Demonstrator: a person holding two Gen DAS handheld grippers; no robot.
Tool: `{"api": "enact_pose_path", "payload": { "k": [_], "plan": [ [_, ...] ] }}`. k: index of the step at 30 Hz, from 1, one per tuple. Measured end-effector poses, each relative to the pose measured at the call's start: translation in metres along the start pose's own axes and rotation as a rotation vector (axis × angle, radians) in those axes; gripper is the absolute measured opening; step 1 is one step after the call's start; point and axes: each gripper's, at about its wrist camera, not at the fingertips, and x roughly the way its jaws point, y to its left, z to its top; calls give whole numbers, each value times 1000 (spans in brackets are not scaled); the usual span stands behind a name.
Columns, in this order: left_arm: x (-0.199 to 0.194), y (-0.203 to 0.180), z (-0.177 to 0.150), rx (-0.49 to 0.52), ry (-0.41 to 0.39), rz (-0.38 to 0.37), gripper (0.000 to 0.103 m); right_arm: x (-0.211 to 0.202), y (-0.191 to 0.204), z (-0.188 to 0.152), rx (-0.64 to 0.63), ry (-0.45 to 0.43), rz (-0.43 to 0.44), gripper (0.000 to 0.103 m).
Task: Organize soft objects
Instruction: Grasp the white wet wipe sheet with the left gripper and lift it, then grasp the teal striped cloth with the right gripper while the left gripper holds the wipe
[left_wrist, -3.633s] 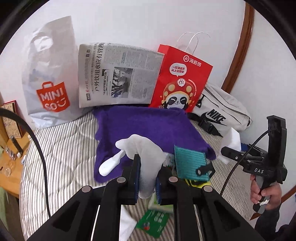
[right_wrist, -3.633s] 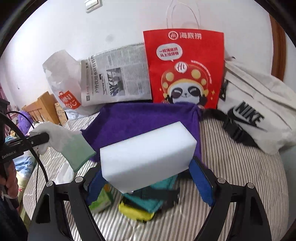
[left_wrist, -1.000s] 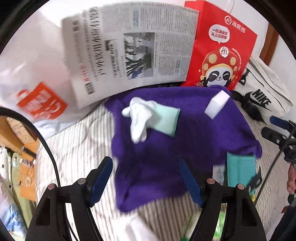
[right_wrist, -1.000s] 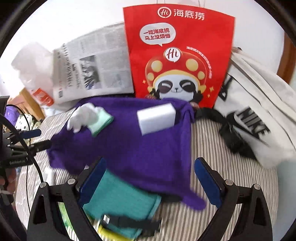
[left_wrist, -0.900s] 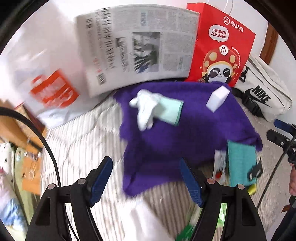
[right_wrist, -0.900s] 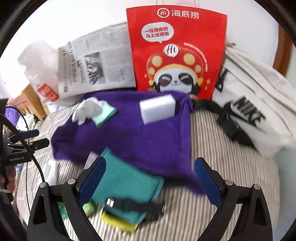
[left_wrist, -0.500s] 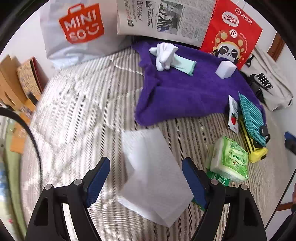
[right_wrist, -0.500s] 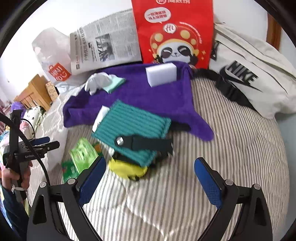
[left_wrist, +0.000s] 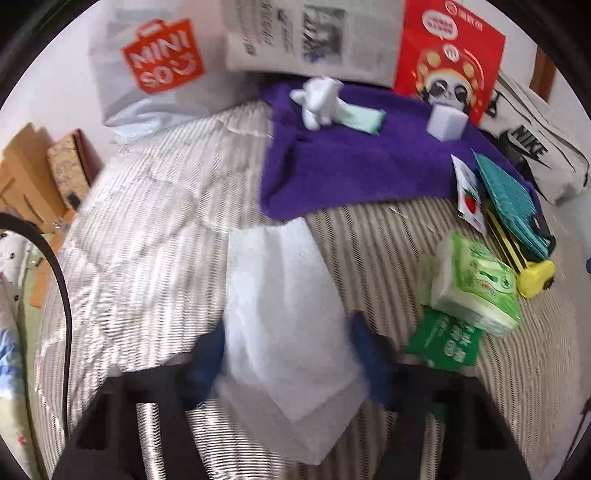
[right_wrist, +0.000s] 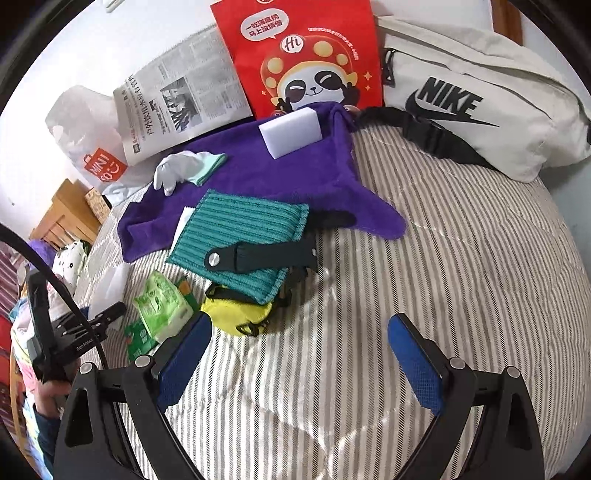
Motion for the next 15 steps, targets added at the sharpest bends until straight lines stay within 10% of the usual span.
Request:
{"api": "enact_pose_path", "payload": {
  "k": [2,15],
  "plan": [
    [-5,4,0,-7,-19,-20,9,5,7,6,-8,2,9,95],
    [-9,8,-3,-25,-44,-87,9,46,82,22,-296,-29,-52,95]
  ]
}}
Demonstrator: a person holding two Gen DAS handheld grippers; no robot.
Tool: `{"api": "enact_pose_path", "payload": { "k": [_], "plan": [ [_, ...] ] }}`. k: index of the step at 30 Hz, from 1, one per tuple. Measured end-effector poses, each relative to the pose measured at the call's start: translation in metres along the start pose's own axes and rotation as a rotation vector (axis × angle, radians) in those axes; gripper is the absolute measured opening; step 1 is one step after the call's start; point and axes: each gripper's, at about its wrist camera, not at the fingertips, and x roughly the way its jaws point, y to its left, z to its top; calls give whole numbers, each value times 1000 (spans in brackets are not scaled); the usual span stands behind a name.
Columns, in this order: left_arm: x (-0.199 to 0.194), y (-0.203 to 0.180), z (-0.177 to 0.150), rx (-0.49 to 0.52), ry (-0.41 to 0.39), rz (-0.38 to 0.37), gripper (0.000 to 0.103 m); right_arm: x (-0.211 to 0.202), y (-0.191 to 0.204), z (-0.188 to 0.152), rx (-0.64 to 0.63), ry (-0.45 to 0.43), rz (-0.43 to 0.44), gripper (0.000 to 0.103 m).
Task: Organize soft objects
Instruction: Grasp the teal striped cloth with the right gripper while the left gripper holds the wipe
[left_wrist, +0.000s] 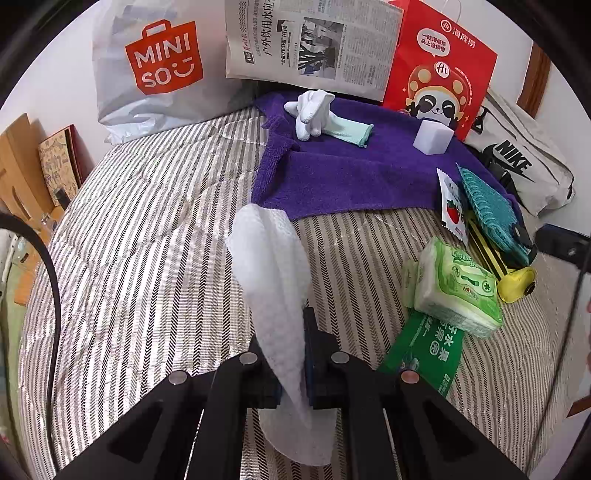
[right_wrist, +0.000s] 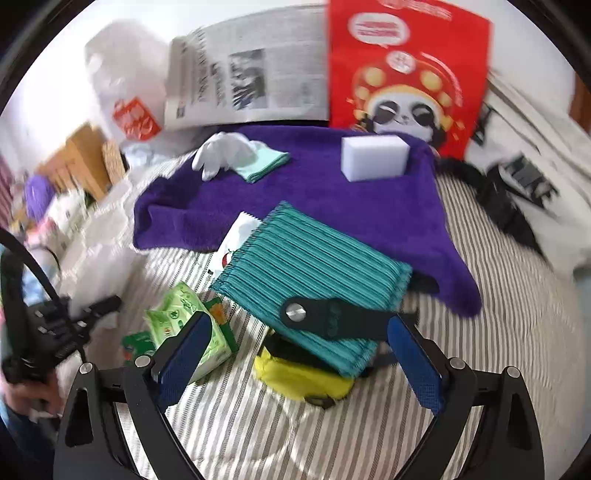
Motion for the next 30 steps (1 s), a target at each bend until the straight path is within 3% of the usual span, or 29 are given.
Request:
{"api": "enact_pose_path", "payload": {
  "k": [9,12,14,15,17,20,26,30],
  "plan": [
    [0,6,0,-9,2,-39,10,44,33,1,-237,13,-220,95],
    [0,6,0,-4,2,-40,10,51,39,-3,-300,-15,-296,84],
    [0,6,0,-4,0,-42,10,48,38,-5,-316,-26,-329,68],
    [-1,6,0,-4,-1,-44,10,45,36,-6,-314,-23,-327,67],
    [-1,7,-1,-5,-3,-50,10,33,30,-5,-280,-23,-282,51],
    [-1,7,-1,-10,-5,-55,10,13,23,-5,-222,-44,-247,36],
    [-2,8,-2,-9,-8,-61,10,-24,1,-8,-90,-52,-123,25],
    [-2,8,-3,-15,-8,-66,11,-39,-13,-7,-7,-70,-48,23]
  ]
}}
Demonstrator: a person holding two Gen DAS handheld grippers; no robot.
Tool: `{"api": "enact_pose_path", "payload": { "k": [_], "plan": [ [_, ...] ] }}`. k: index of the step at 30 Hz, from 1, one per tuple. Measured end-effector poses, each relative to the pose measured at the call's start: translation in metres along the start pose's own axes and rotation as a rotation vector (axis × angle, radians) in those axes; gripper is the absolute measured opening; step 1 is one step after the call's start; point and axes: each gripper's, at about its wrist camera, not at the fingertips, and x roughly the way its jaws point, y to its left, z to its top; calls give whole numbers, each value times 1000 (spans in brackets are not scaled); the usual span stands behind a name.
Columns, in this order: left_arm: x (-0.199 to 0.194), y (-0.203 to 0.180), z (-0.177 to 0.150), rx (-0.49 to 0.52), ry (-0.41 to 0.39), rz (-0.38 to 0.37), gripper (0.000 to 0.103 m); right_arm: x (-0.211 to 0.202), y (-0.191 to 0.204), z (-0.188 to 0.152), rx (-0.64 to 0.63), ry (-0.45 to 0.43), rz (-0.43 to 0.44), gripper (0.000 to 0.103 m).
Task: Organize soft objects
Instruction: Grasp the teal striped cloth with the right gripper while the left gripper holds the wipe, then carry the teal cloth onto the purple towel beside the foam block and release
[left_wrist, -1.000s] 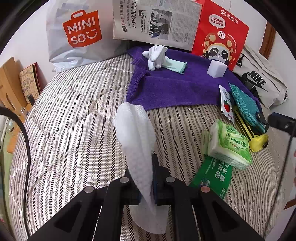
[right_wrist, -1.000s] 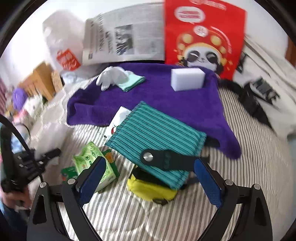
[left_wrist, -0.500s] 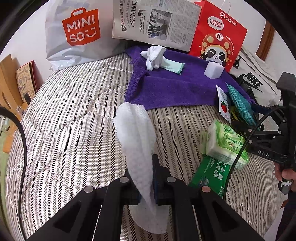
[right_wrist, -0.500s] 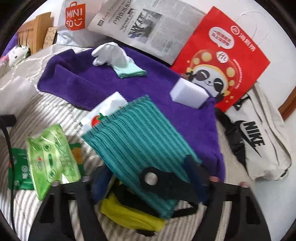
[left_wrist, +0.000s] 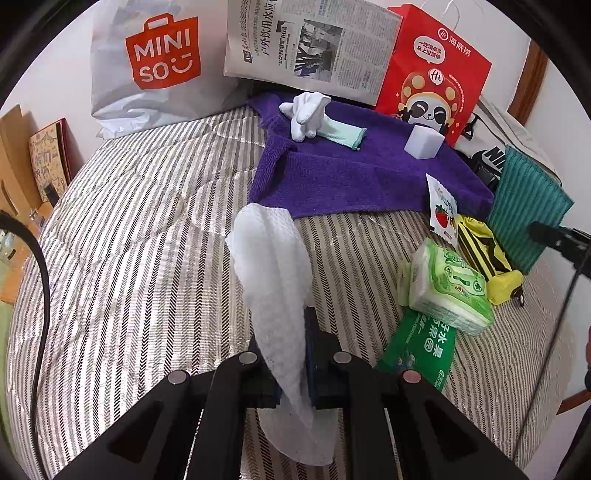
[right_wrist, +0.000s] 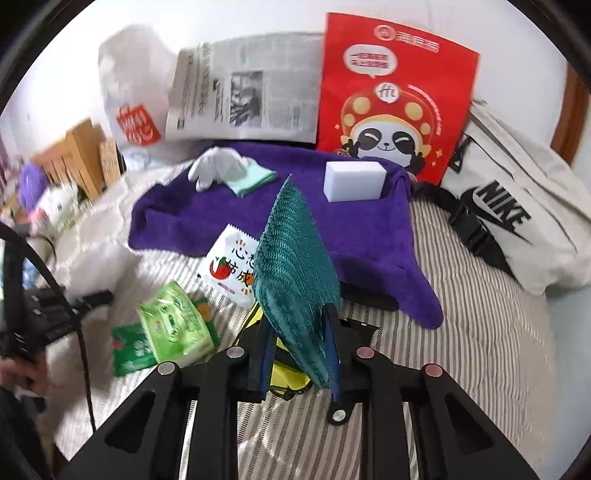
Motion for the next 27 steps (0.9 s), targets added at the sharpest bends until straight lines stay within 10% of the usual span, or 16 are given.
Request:
{"api": "enact_pose_path", "payload": {
  "k": [27],
  "plan": [
    [-11,1,10,-34,-8,-91,9,4,-55,1,214,-27,40,20]
  ]
}}
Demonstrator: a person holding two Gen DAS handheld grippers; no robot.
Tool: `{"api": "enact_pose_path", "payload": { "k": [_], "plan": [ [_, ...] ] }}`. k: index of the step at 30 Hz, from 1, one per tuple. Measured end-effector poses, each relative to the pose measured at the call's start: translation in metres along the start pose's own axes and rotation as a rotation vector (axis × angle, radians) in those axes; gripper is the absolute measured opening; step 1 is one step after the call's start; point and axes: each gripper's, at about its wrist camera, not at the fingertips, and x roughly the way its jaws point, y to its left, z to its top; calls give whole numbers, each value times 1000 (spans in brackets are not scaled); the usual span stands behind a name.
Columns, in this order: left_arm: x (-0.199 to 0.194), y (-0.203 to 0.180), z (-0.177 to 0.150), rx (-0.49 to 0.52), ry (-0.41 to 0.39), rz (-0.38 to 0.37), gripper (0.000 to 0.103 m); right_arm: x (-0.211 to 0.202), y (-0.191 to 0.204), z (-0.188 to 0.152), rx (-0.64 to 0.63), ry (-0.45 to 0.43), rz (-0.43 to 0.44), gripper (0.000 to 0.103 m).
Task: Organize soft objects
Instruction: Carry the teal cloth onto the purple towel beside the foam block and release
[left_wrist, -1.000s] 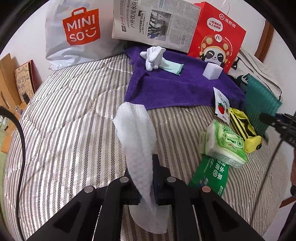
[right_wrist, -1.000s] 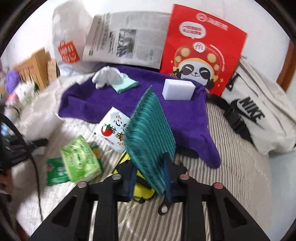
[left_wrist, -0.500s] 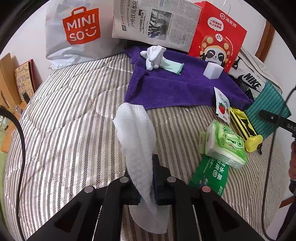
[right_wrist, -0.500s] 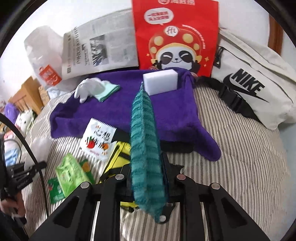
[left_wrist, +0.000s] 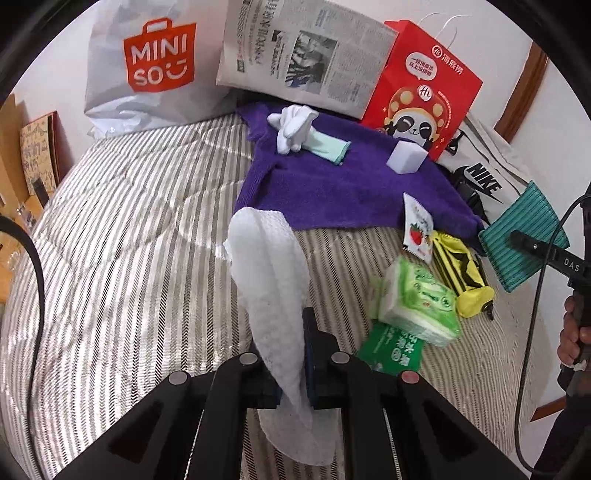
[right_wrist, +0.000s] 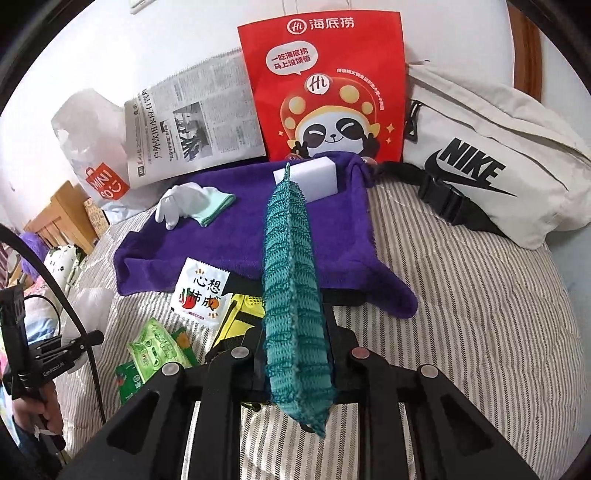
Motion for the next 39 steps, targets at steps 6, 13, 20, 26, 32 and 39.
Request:
{"api": "enact_pose_path", "payload": {
  "k": [6,13,20,26,32,39],
  "plan": [
    [-15,-6,9,9,-11,-17,9,-1,-3,4,19,-8,32,20],
    [-19,-17,20,37,-23,-35,9,1,-4,15,24,-30,47,20],
    [-12,-28,40,75,-20,-49,9,12,-3,37,19,-49,52,20],
    [-7,-37,71,105,-33,-49,9,28,-3,64,27,-68,65,20],
    [5,-46,108,136,-42,-70,9,53,-7,84,51,-59,65,20],
    [35,-56,142,169,-15,-74,9,88,-15,98,116,-11,106,20]
  ]
}}
